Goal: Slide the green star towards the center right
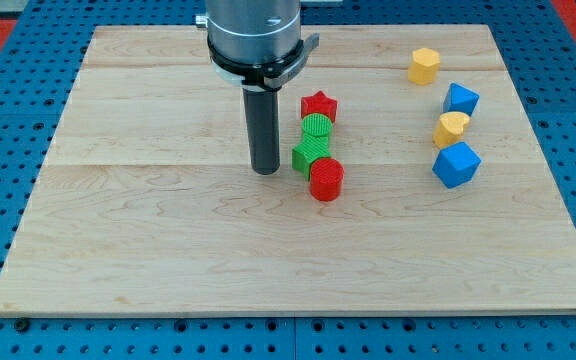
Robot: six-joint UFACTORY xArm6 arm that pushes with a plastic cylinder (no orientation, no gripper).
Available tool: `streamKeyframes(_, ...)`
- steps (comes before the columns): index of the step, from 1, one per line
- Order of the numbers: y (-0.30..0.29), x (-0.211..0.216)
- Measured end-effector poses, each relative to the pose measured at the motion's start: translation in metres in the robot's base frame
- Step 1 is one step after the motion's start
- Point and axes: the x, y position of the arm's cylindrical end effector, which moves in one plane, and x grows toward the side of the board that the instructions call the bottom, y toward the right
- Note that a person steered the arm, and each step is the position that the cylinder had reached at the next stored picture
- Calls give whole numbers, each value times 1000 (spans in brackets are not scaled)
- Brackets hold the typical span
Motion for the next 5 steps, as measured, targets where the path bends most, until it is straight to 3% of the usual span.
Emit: streamKeyframes(5,15,-4)
